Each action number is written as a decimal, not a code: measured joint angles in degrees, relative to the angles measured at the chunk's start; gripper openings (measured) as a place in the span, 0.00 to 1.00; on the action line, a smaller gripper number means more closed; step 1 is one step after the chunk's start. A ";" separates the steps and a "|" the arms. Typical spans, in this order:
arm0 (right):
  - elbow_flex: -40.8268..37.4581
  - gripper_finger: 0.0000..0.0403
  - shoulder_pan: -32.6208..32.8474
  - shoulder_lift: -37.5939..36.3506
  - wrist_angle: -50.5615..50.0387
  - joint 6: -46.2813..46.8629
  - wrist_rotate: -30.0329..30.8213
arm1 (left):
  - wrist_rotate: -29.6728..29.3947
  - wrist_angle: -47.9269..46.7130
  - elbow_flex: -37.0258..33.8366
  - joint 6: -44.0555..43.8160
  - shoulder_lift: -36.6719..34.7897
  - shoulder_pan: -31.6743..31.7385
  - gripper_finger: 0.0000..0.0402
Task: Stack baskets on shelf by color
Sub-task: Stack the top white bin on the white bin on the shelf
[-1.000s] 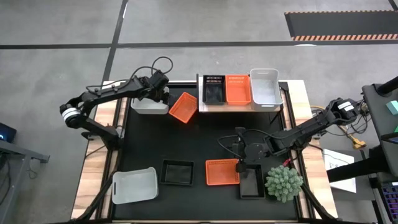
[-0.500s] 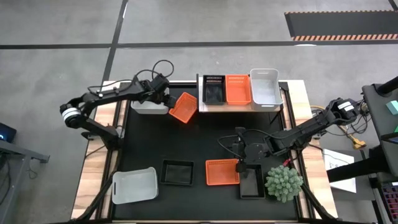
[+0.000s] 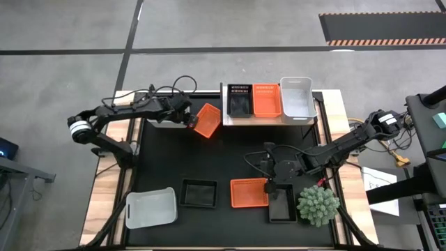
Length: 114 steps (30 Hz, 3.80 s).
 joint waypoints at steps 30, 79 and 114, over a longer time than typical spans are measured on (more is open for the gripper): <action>0.00 0.02 0.00 0.22 -0.42 2.40 -0.63 | 2.54 -25.84 0.00 -4.84 -15.81 -9.48 0.00; 4.70 0.20 -0.18 3.54 7.03 2.21 -3.48 | -5.28 35.14 -8.83 32.18 -25.57 -39.29 0.36; 62.28 0.39 -20.39 47.72 -16.67 -20.63 -21.60 | -7.39 56.86 -27.15 36.20 -45.86 -42.49 0.36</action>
